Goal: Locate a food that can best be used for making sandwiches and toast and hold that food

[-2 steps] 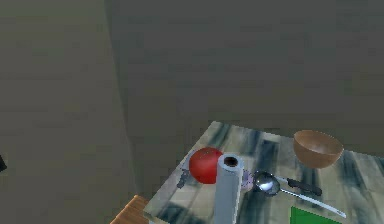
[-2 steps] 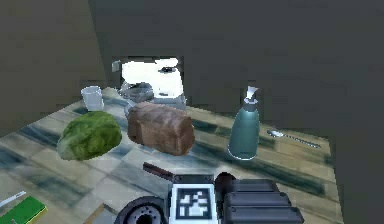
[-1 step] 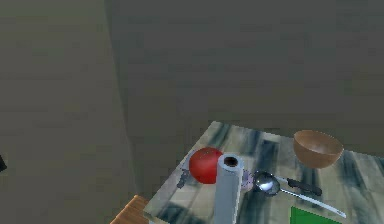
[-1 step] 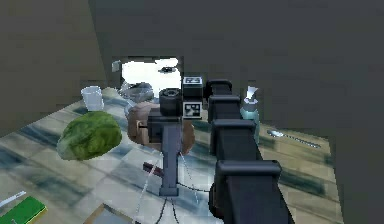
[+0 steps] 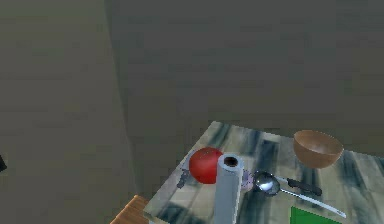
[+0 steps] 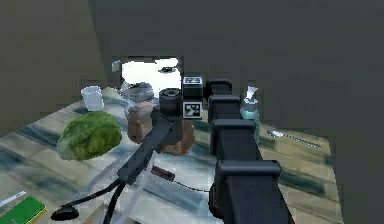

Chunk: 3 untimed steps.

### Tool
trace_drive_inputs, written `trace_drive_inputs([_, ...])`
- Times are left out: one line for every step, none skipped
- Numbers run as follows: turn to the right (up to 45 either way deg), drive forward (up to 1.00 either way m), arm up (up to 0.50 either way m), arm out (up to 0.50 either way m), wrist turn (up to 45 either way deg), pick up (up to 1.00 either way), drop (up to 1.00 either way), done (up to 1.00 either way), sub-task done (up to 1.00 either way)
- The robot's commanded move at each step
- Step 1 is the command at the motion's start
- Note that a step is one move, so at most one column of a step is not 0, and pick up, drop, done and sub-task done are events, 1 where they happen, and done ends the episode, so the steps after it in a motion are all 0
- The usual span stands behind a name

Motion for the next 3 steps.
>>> trace_drive_inputs([0.0, 0.00, 0.00, 0.00, 45.0, 0.00, 0.00, 0.00, 0.00])
trace_drive_inputs([0.0, 0.00, 0.00, 0.00, 45.0, 0.00, 0.00, 0.00, 0.00])
trace_drive_inputs([0.0, 0.00, 0.00, 0.00, 45.0, 0.00, 0.00, 0.00, 0.00])
